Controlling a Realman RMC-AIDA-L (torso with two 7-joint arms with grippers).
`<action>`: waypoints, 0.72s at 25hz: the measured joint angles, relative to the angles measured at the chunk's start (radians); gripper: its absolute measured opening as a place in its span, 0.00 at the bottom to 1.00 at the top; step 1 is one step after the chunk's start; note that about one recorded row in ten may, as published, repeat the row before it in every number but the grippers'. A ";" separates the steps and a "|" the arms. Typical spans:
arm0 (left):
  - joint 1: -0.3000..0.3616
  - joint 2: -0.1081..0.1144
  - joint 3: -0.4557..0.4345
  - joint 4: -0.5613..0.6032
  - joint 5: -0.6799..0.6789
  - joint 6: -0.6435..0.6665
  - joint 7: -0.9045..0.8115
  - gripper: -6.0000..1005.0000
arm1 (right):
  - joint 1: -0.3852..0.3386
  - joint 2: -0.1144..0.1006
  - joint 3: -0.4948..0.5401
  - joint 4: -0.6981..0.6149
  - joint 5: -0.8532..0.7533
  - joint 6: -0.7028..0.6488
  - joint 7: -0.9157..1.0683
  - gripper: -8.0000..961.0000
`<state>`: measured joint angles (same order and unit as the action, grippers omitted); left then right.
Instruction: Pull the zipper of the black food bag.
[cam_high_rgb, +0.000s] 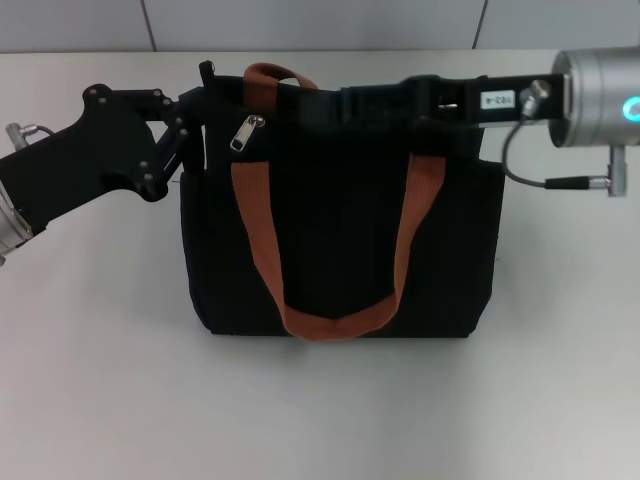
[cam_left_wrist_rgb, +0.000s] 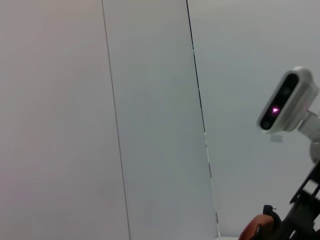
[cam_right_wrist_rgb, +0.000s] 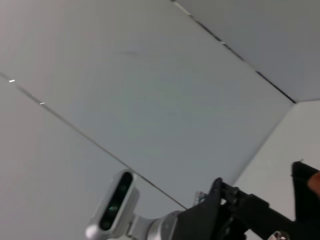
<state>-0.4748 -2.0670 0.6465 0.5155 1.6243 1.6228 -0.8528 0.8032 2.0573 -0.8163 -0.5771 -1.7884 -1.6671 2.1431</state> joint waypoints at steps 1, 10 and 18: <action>0.000 -0.001 -0.001 0.000 0.000 0.000 0.000 0.04 | 0.009 -0.001 -0.014 0.000 0.000 0.019 0.026 0.79; 0.000 -0.004 0.000 -0.014 0.000 0.009 0.011 0.04 | 0.060 -0.002 -0.092 0.007 -0.002 0.092 0.212 0.52; -0.002 -0.004 -0.005 -0.025 0.000 0.009 0.032 0.04 | 0.089 0.005 -0.160 0.007 -0.002 0.135 0.301 0.48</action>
<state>-0.4766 -2.0708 0.6418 0.4901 1.6241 1.6320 -0.8203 0.8921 2.0618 -0.9762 -0.5703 -1.7902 -1.5317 2.4445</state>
